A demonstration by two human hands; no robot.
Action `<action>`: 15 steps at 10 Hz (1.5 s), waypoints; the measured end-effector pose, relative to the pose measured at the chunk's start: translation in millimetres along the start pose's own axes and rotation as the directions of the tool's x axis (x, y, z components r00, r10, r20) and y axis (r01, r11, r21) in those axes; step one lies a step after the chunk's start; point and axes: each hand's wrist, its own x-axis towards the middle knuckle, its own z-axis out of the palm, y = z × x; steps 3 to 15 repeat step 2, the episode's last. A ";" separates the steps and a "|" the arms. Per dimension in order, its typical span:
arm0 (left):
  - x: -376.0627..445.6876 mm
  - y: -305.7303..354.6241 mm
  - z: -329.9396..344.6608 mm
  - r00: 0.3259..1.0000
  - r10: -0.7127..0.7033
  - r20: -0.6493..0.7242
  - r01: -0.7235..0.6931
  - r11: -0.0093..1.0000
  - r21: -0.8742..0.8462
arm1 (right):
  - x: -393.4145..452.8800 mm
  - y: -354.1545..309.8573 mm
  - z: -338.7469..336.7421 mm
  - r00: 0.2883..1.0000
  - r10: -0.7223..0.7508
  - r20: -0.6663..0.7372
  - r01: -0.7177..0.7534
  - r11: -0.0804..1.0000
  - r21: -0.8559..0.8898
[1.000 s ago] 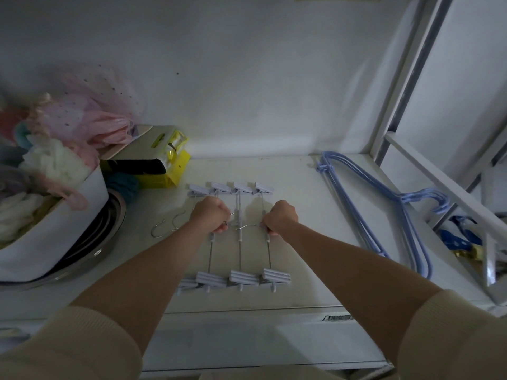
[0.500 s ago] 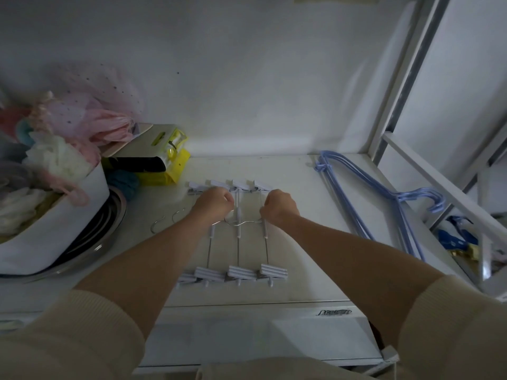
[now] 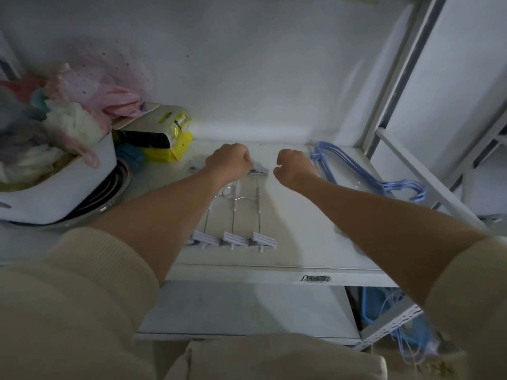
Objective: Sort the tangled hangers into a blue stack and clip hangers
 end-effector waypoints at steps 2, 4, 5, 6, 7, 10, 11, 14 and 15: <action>-12.9 9.2 -12.1 1.000 0.008 -0.018 -0.007 1.000 0.024 | -9.8 -7.0 -12.2 0.999 -0.039 -0.033 0.038 0.999 -0.024; -12.9 9.2 -12.1 1.000 0.008 -0.018 -0.007 1.000 0.024 | -9.8 -7.0 -12.2 0.999 -0.039 -0.033 0.038 0.999 -0.024; -12.9 9.2 -12.1 1.000 0.008 -0.018 -0.007 1.000 0.024 | -9.8 -7.0 -12.2 0.999 -0.039 -0.033 0.038 0.999 -0.024; -12.9 9.2 -12.1 1.000 0.008 -0.018 -0.007 1.000 0.024 | -9.8 -7.0 -12.2 0.999 -0.039 -0.033 0.038 0.999 -0.024; -12.9 9.2 -12.1 1.000 0.008 -0.018 -0.007 1.000 0.024 | -9.8 -7.0 -12.2 0.999 -0.039 -0.033 0.038 0.999 -0.024; -12.9 9.2 -12.1 1.000 0.008 -0.018 -0.007 1.000 0.024 | -9.8 -7.0 -12.2 0.999 -0.039 -0.033 0.038 0.999 -0.024; -12.9 9.2 -12.1 1.000 0.008 -0.018 -0.007 1.000 0.024 | -9.8 -7.0 -12.2 0.999 -0.039 -0.033 0.038 0.999 -0.024; -12.9 9.2 -12.1 1.000 0.008 -0.018 -0.007 1.000 0.024 | -9.8 -7.0 -12.2 0.999 -0.039 -0.033 0.038 0.999 -0.024; -12.9 9.2 -12.1 1.000 0.008 -0.018 -0.007 1.000 0.024 | -9.8 -7.0 -12.2 0.999 -0.039 -0.033 0.038 0.999 -0.024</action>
